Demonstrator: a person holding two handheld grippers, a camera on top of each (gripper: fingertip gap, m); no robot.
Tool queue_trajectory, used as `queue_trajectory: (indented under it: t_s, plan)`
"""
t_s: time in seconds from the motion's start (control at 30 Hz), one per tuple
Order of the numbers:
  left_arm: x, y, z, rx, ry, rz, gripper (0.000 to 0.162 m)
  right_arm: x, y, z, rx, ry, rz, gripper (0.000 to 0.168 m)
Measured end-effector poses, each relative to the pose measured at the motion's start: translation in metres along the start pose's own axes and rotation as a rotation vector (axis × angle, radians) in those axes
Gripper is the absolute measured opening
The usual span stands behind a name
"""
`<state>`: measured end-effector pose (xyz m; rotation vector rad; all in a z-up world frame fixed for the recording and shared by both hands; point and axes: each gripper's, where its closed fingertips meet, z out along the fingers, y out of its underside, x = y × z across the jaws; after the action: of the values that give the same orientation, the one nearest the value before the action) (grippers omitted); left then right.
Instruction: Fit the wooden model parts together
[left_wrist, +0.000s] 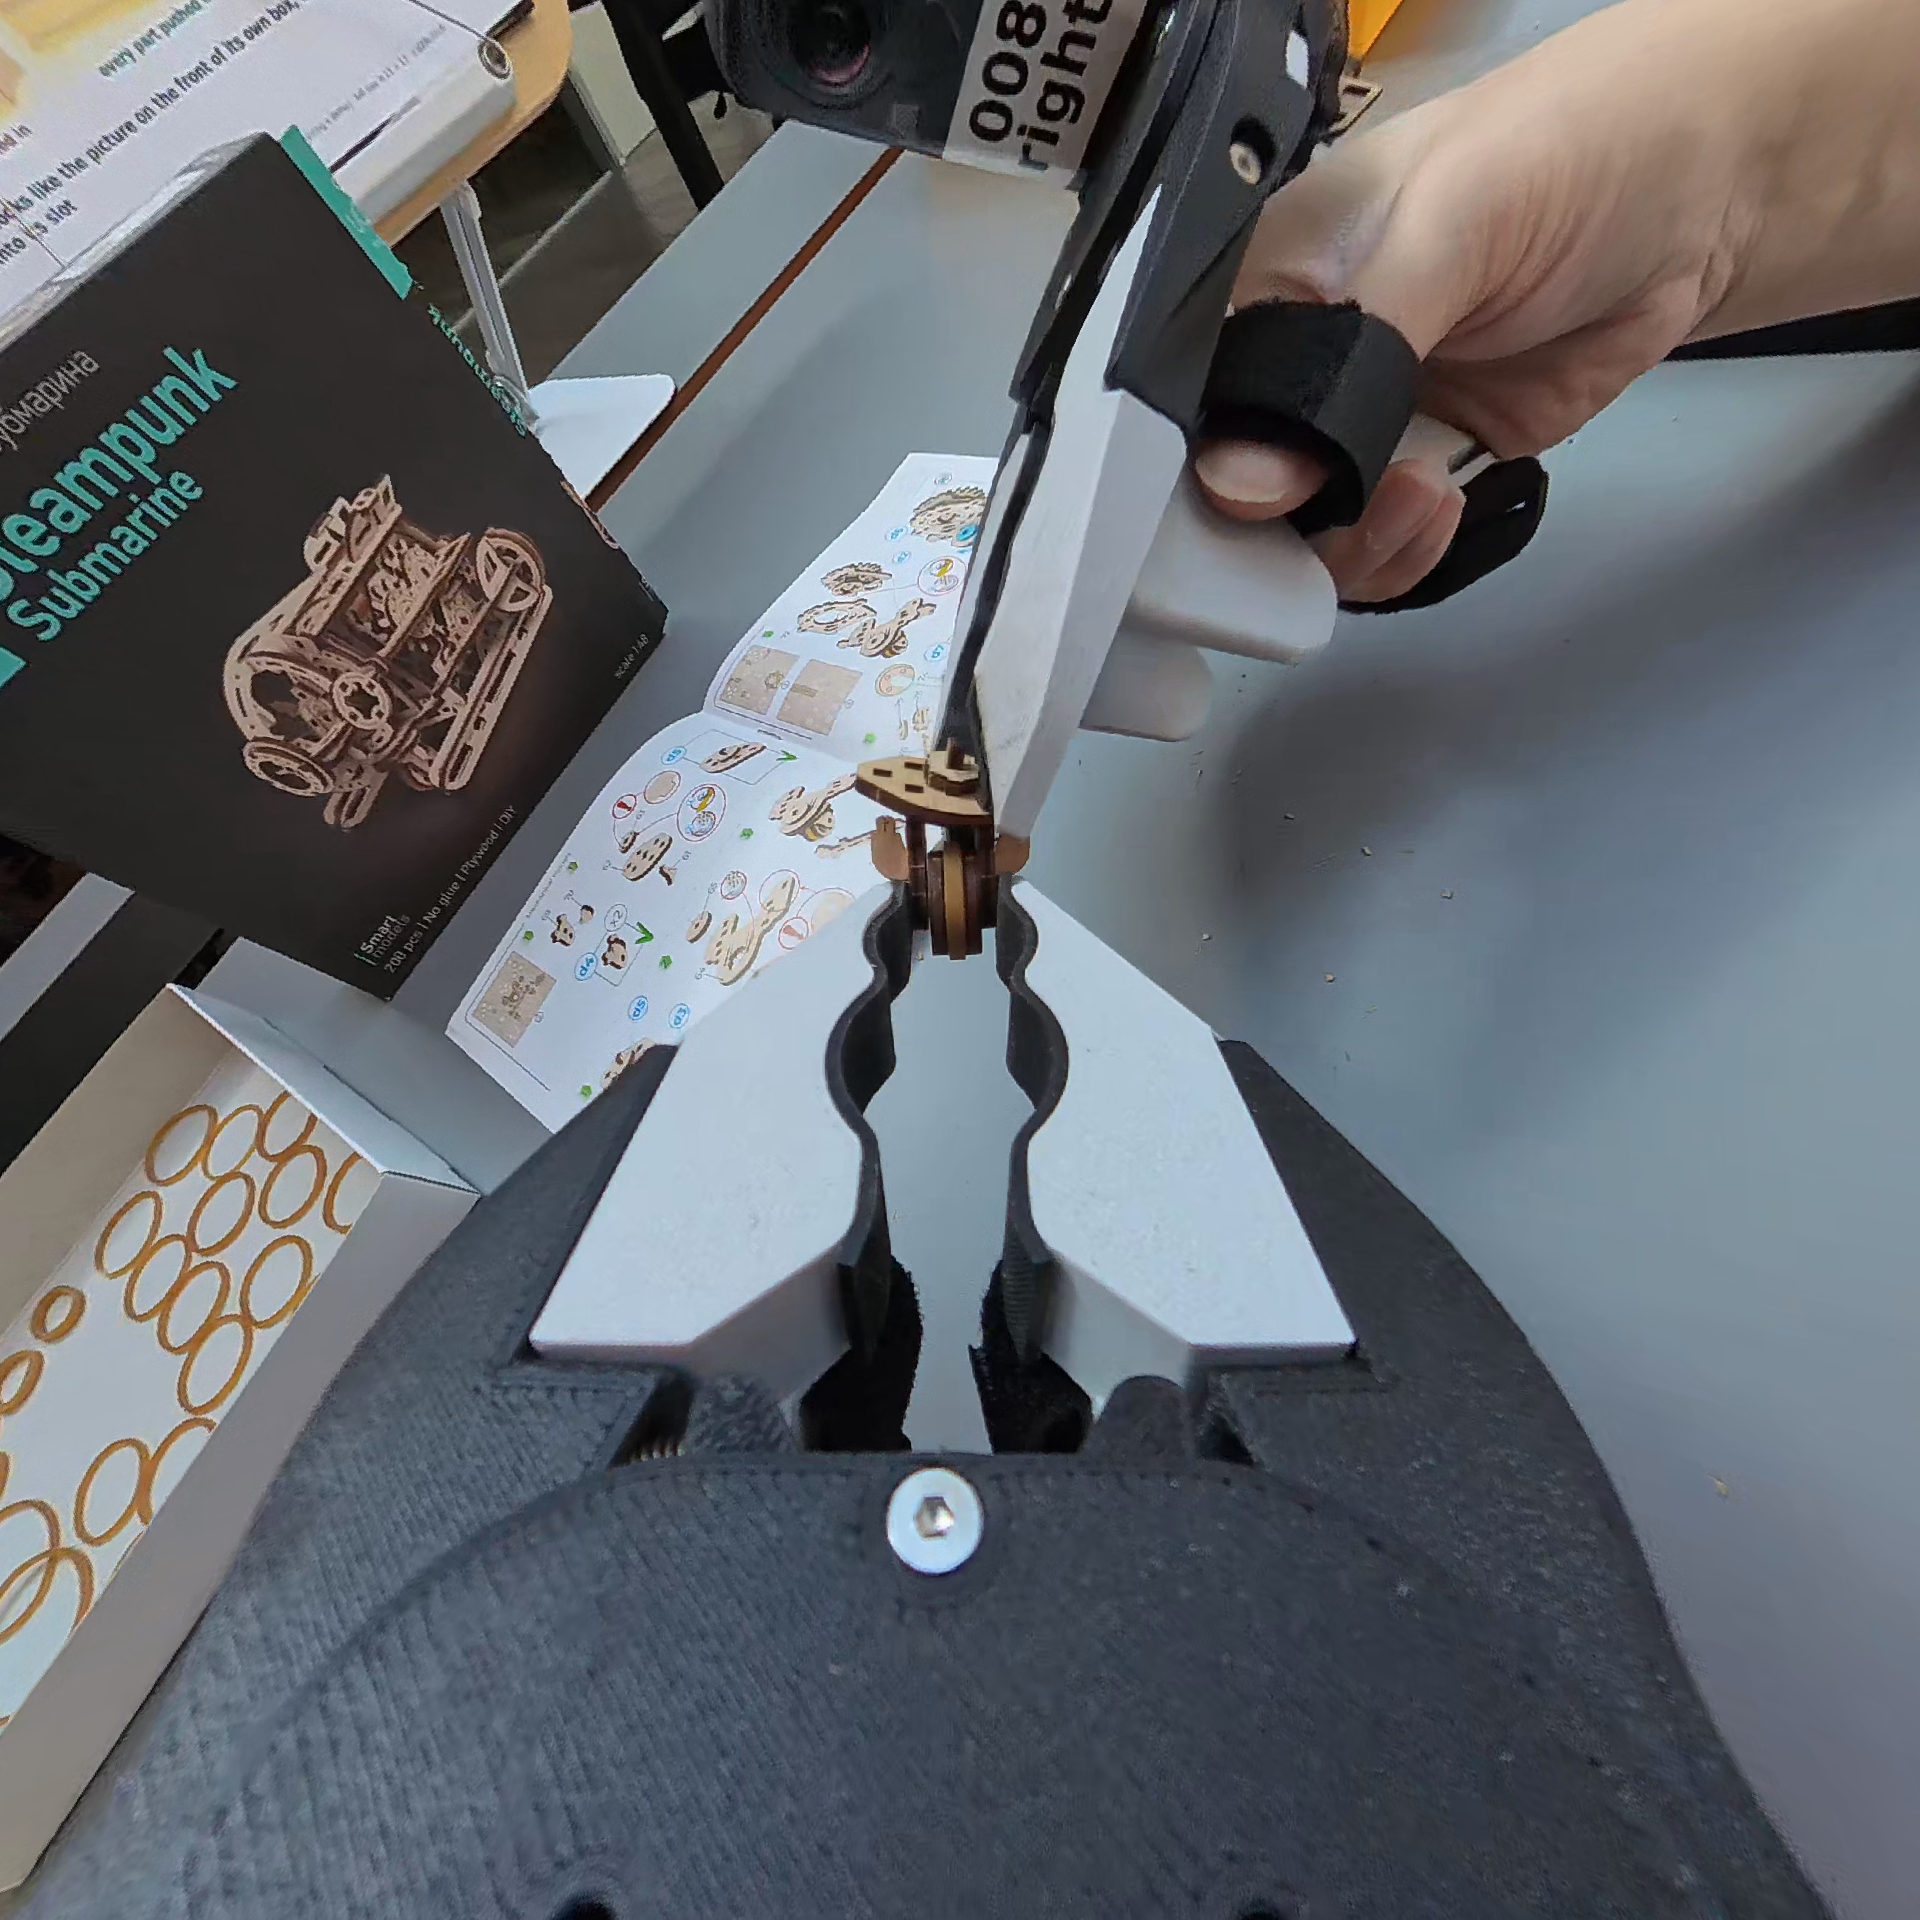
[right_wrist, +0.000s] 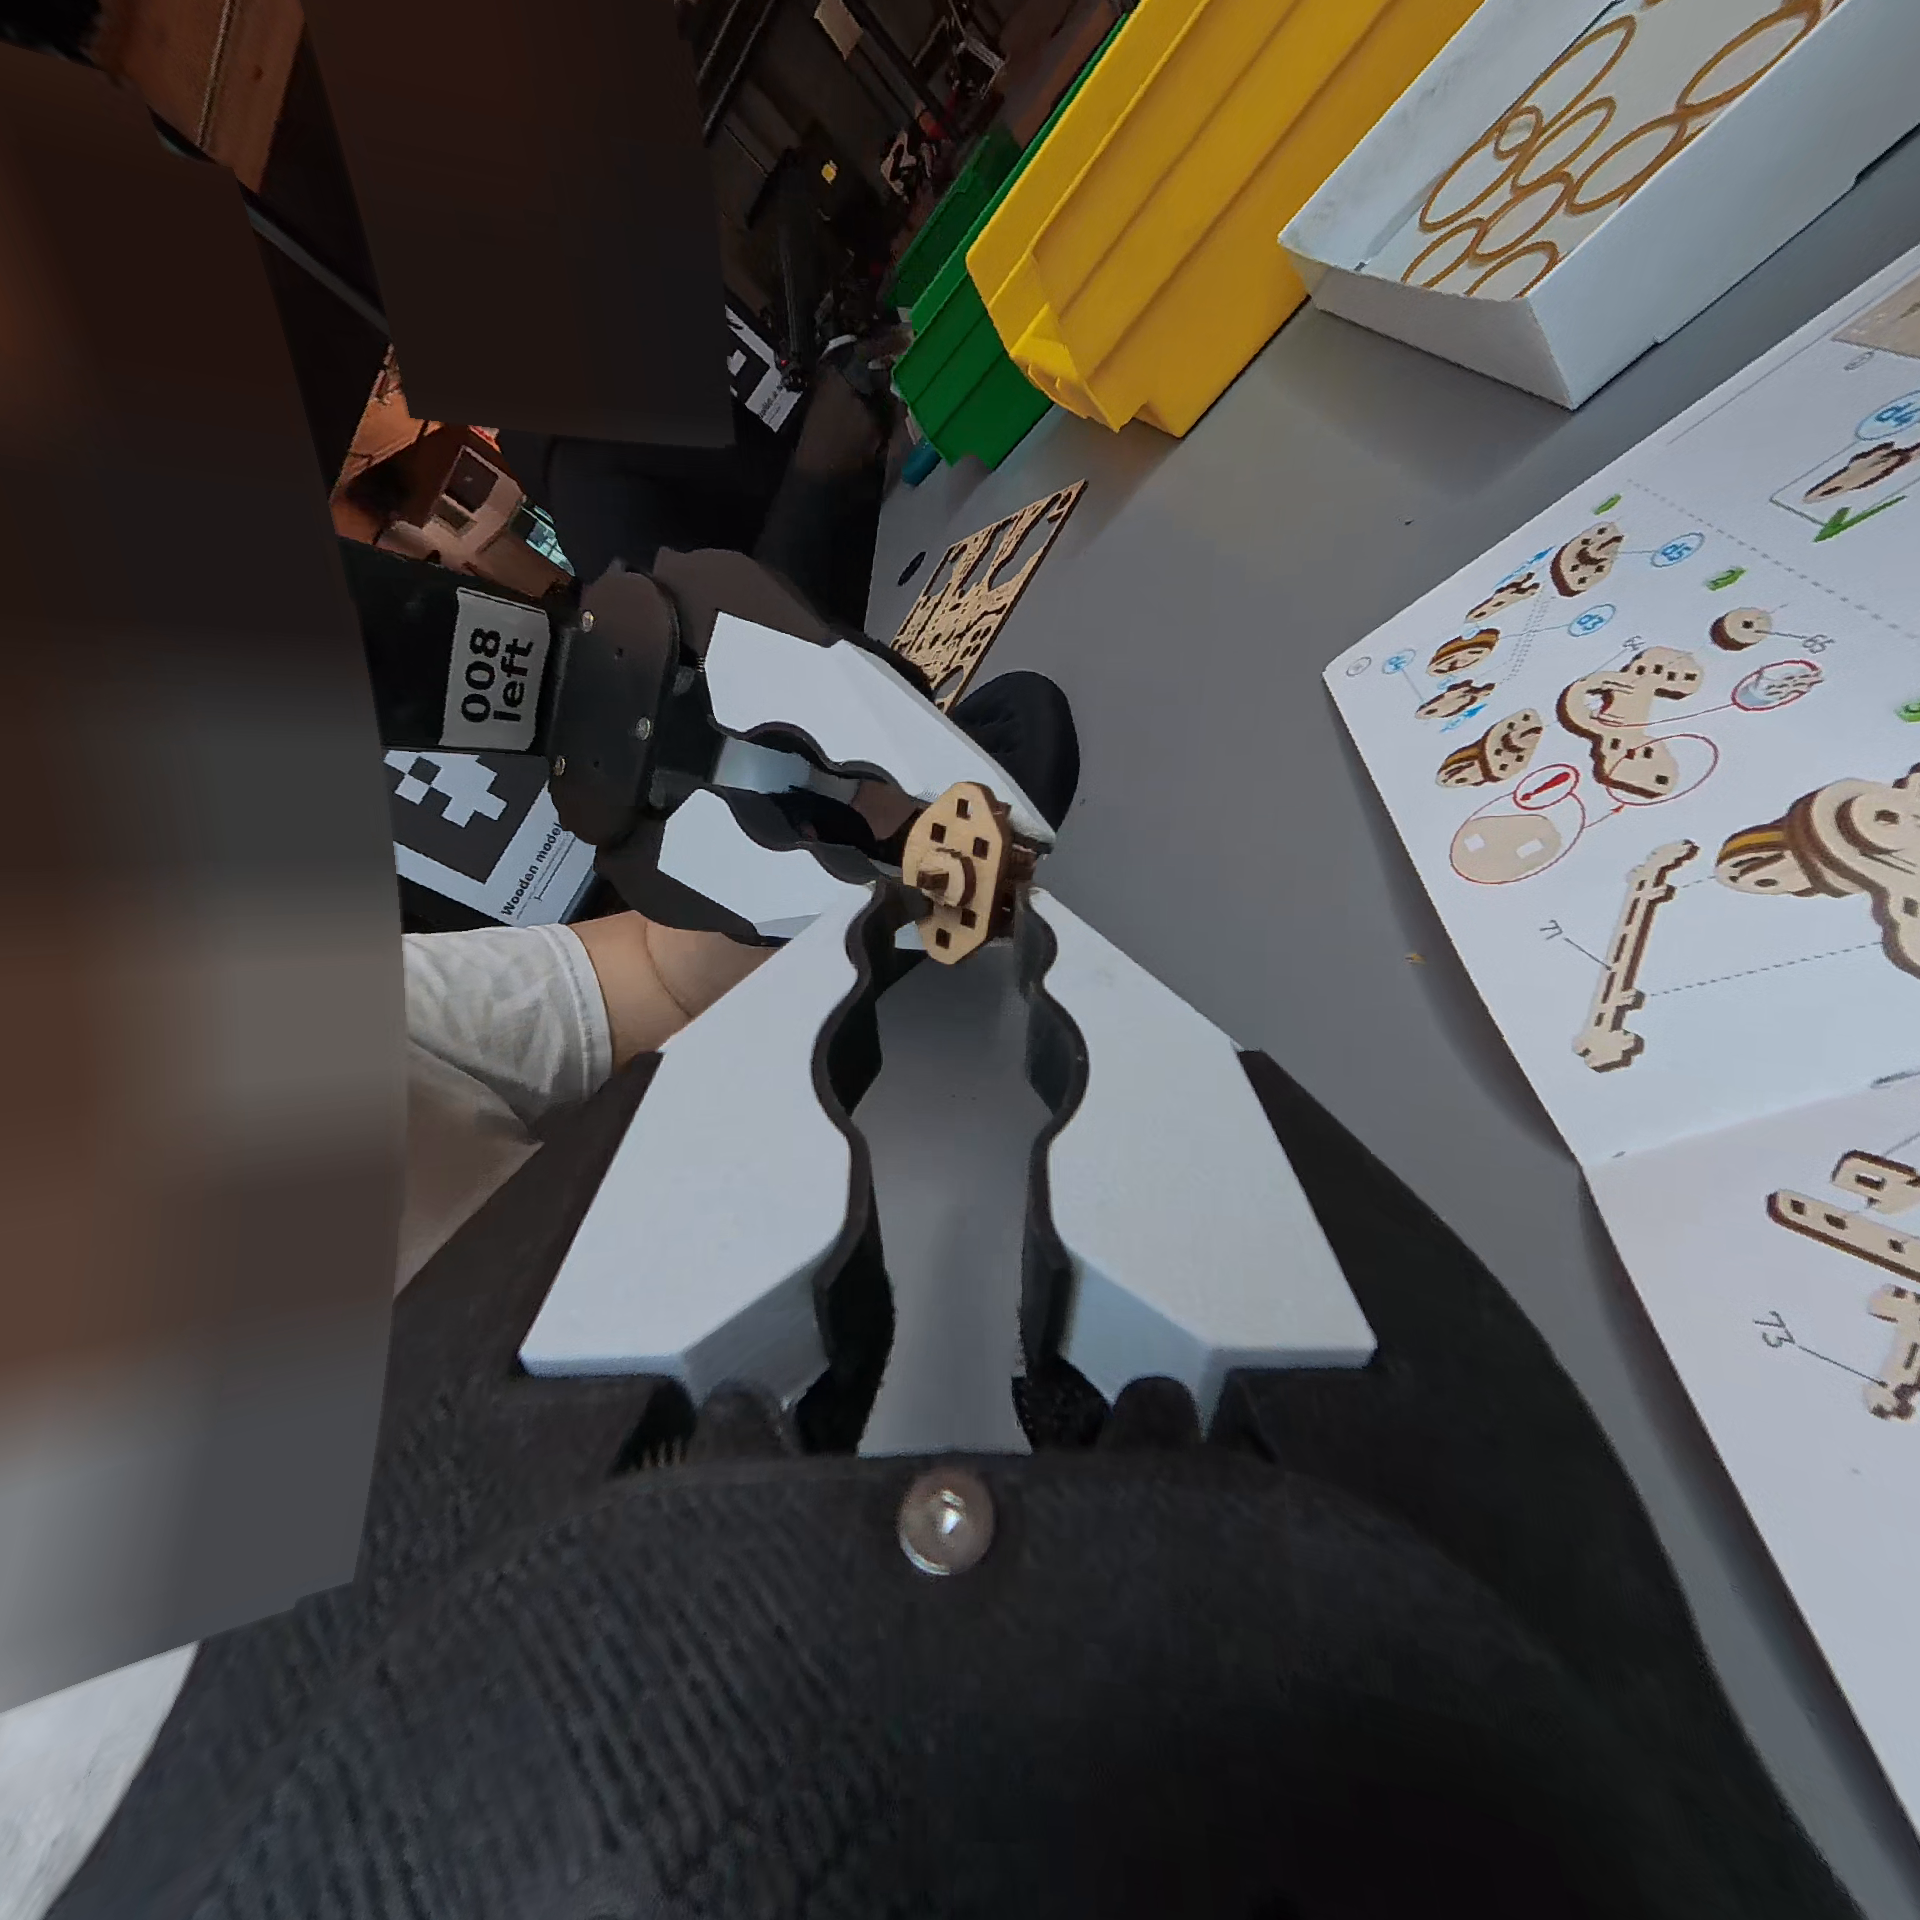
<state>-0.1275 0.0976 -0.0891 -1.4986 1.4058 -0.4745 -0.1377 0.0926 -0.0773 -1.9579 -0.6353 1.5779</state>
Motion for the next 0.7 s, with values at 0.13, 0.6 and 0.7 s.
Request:
queue_trajectory:
  t_s: [0.13, 0.6, 0.7]
  plan:
    - [-0.001, -0.006, -0.003, 0.044, 0.006, -0.018, 0.014, -0.007, -0.009, -0.005, 0.034, -0.023, -0.028, 0.019]
    - [-0.001, -0.006, -0.003, 0.059, 0.031, -0.055, 0.014, -0.003, -0.015, -0.012, 0.047, 0.073, -0.149, 0.017]
    - [0.0, -0.005, -0.002, 0.056, 0.034, -0.052, 0.014, -0.006, -0.009, -0.008, -0.001, 0.089, -0.186, 0.016]
